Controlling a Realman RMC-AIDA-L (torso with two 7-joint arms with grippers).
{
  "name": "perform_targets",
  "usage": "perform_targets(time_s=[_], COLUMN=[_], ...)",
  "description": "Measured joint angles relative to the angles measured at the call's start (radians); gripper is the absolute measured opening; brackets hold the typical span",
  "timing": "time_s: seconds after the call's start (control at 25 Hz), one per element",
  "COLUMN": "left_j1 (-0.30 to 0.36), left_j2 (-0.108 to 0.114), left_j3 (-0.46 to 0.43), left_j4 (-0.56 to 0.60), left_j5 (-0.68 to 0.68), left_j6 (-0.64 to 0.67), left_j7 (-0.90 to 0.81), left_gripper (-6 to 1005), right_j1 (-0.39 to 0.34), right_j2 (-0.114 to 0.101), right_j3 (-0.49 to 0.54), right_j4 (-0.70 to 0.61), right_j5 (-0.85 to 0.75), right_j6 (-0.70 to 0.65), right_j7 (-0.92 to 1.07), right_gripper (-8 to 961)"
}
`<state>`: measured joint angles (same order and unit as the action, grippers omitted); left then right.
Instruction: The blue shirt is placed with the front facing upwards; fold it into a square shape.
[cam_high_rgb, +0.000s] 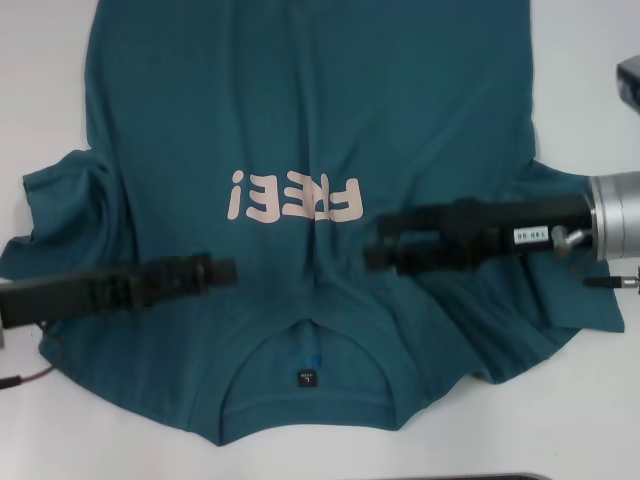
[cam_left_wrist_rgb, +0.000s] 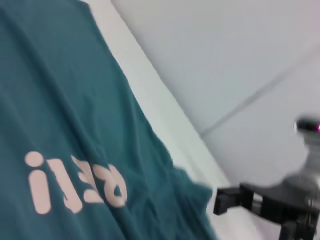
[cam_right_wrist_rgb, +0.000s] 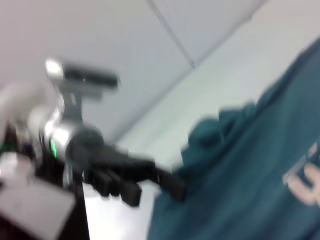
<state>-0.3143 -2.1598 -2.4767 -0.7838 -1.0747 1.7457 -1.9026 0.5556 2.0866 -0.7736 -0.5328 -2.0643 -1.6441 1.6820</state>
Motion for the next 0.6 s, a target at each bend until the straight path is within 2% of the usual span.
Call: perform_targets(time_s=[0.12, 0.36, 0.44, 0.6], left_j1=[-0.003, -0.013, -0.019, -0.028], left_j2=[0.003, 0.007, 0.02, 0.065], left_j3=[-0.053, -0.138, -0.183, -0.229], left_j4=[0.001, 0.014, 0.044, 0.133], left_j5=[-0.029, -0.106, -0.119, -0.122], left_j6=[0.031, 0.112, 0.113, 0.084], left_j7=[-0.107, -0.202, -0.246, -0.267], left_gripper=[767, 766, 766, 763], right_j1=[-0.009, 0.012, 0.011, 0.004], right_j2=[-0.006, -0.019, -0.018, -0.023], right_j3=[0.001, 0.006, 0.025, 0.044], right_j4=[0.017, 0.029, 0.03, 0.03], right_j5=[0.081, 0.1, 0.114, 0.115], right_j6=[-0.001, -0.034, -0.021, 0.022], right_j7=[0.061, 0.216, 0.284, 0.398], right_gripper=[883, 883, 883, 883])
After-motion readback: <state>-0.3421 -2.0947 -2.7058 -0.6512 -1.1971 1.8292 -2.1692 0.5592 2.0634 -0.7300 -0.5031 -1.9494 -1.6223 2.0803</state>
